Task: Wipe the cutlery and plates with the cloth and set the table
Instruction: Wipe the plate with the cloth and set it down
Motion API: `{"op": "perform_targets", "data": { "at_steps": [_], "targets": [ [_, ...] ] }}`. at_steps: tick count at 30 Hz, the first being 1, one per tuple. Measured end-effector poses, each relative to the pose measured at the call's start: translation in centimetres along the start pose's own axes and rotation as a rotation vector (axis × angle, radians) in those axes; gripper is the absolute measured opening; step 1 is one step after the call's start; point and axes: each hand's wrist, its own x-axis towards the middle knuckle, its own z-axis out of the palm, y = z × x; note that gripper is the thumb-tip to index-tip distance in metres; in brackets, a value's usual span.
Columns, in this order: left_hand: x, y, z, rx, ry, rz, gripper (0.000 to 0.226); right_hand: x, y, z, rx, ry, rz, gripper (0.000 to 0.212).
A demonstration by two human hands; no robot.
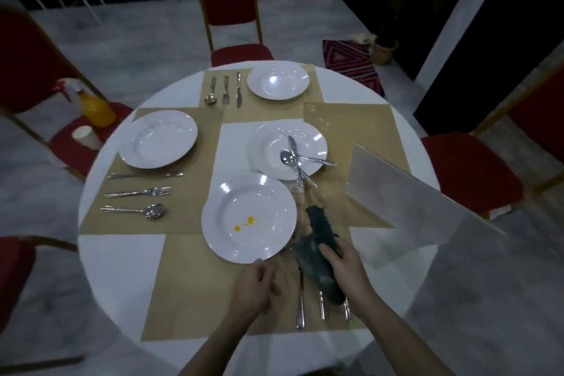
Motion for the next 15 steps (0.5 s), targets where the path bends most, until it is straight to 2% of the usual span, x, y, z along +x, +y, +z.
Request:
{"op": "perform_targets", "data": {
  "at_steps": [3,7,10,15],
  "targets": [
    [0.3,-0.4,-3.9,-0.08,0.139,-0.038,0.019,1.8,-1.6,3.6,-0.079,-0.056,-0.128,0.034],
    [0.8,-1.0,-7.5,-0.175,0.237,-0.084,0.02,4.8,-3.5,7.4,-0.367,-0.079,-0.364,0.049],
    [1.5,-1.5,-9.1,-0.21,0.299,-0.107,0.018,6.9,-4.4,9.7,-0.592,-0.077,-0.462,0.057],
    [4.3,-1.4,-10.7,-0.239,0.326,-0.101,0.012,9.4,-4.8,12.9,-0.975,0.1,-0.571,0.054]
  ]
}}
